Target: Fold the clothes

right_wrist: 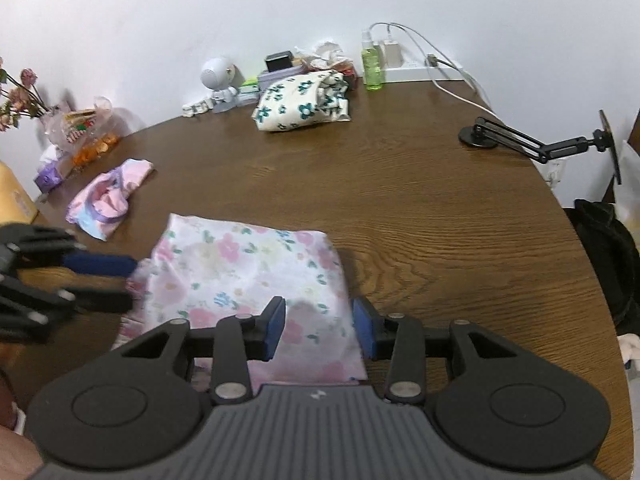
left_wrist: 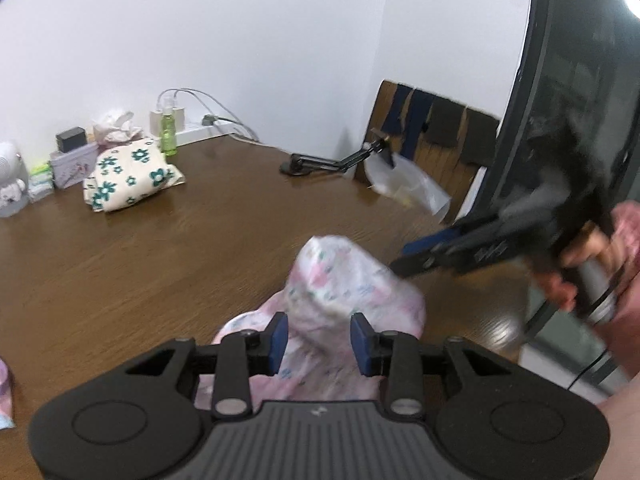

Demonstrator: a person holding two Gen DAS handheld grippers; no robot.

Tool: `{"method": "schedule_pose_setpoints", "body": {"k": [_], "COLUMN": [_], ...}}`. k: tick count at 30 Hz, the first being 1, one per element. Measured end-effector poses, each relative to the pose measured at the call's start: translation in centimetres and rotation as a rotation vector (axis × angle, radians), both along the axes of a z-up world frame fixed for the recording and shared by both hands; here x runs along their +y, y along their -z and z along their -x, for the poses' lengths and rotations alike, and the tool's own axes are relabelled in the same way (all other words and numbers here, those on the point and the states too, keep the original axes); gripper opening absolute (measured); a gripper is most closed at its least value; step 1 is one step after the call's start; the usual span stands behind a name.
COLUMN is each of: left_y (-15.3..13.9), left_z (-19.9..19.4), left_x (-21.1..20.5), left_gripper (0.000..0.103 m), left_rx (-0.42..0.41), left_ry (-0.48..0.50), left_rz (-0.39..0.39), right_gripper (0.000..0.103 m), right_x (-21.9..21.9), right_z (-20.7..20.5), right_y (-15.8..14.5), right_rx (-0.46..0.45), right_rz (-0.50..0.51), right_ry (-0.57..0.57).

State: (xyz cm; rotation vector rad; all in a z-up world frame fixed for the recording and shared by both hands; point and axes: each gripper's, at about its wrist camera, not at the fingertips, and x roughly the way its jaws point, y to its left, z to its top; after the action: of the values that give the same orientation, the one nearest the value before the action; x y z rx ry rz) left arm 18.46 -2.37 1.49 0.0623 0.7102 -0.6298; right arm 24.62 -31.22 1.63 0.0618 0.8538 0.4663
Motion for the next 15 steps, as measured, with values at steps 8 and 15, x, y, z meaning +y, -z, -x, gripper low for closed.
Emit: {"method": "schedule_pose_setpoints", "body": {"k": [8,15], "left_y": [1.2,2.3], "left_z": [-1.9,-1.7], "left_x": [-0.8,-0.6], "left_gripper": [0.034,0.036], "left_rx": [0.126,0.105], "left_ry": [-0.01,-0.055], "left_rz": [0.056,-0.099], "right_gripper": [0.039,0.055], "right_x": [-2.3,1.1], "right_z": [-0.1,4.9], "right_y": [1.0,-2.4], "right_rx": [0.007,-0.149], "right_rz": [-0.088,-0.048], "right_ry": [0.055,-0.182]}}
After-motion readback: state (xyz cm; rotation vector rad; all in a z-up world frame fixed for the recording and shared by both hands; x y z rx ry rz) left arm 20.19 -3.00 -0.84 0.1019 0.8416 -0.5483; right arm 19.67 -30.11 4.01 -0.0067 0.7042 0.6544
